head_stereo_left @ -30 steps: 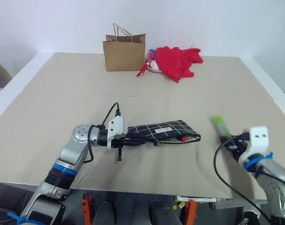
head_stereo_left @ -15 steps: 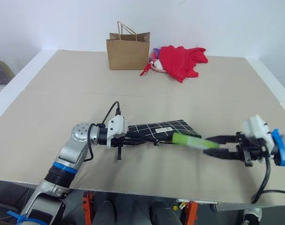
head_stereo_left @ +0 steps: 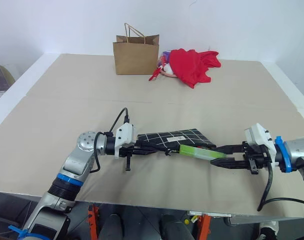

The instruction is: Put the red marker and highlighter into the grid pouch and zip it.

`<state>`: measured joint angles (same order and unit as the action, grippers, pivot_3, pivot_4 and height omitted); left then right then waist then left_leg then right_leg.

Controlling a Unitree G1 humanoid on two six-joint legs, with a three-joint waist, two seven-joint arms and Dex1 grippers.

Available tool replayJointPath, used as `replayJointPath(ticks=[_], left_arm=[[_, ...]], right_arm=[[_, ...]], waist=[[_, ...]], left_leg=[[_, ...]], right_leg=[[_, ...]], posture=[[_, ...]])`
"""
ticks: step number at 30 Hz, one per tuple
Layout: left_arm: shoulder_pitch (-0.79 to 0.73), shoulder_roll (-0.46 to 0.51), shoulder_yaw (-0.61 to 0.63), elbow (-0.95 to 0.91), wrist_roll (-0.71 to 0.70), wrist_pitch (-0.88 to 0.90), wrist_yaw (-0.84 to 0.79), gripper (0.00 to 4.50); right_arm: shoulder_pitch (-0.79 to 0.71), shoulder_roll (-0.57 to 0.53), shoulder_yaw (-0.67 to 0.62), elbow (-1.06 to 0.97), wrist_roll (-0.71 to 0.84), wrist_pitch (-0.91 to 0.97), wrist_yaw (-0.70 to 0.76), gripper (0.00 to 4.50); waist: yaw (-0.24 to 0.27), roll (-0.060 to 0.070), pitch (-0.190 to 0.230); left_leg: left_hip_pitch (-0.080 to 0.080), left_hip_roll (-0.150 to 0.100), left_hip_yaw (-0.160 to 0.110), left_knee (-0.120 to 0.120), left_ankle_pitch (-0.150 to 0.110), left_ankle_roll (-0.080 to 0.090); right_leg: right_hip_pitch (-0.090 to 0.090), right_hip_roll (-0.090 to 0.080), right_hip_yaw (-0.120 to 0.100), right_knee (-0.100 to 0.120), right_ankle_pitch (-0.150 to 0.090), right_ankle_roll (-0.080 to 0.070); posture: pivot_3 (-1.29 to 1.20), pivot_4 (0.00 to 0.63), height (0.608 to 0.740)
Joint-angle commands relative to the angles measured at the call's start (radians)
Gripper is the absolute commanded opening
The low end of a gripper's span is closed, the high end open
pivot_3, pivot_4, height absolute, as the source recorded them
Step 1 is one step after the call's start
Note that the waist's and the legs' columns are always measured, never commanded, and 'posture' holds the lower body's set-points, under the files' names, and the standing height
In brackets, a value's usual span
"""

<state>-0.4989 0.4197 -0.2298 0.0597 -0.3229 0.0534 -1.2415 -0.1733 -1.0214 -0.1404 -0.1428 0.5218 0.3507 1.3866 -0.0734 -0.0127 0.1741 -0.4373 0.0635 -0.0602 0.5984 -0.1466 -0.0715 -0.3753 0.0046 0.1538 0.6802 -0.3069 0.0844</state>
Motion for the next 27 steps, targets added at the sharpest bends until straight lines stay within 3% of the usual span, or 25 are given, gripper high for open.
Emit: replayJointPath(ticks=[1, 18, 27], left_arm=[[0.001, 0.001, 0.01, -0.049, -0.014, 0.008, 0.011, 0.0], [-0.006, 0.014, 0.01, -0.032, -0.005, 0.001, -0.002, 0.0], [-0.001, 0.009, -0.003, -0.058, -0.008, 0.002, -0.007, 0.0]], right_arm=[[-0.019, 0.006, 0.014, 0.006, -0.011, 0.008, -0.008, 1.07], [-0.021, -0.009, 0.01, 0.001, 0.007, 0.037, 0.023, 1.07], [-0.121, 0.023, 0.071, 0.041, -0.022, 0.063, 0.002, 1.07]], waist=[[0.0, 0.0, 0.0], [0.0, 0.0, 0.0], [-0.001, 0.0, 0.0]], left_leg=[[0.0, 0.0, 0.0, 0.0, 0.0, 0.0], [0.0, 0.0, 0.0, 0.0, 0.0, 0.0], [0.0, 0.0, 0.0, 0.0, 0.0, 0.0]], right_leg=[[0.0, 0.0, 0.0, 0.0, 0.0, 0.0], [0.0, 0.0, 0.0, 0.0, 0.0, 0.0], [0.0, 0.0, 0.0, 0.0, 0.001, 0.0]], posture=[[0.0, 0.15, 0.739], [0.0, 0.15, 0.739], [0.0, 0.15, 0.739]])
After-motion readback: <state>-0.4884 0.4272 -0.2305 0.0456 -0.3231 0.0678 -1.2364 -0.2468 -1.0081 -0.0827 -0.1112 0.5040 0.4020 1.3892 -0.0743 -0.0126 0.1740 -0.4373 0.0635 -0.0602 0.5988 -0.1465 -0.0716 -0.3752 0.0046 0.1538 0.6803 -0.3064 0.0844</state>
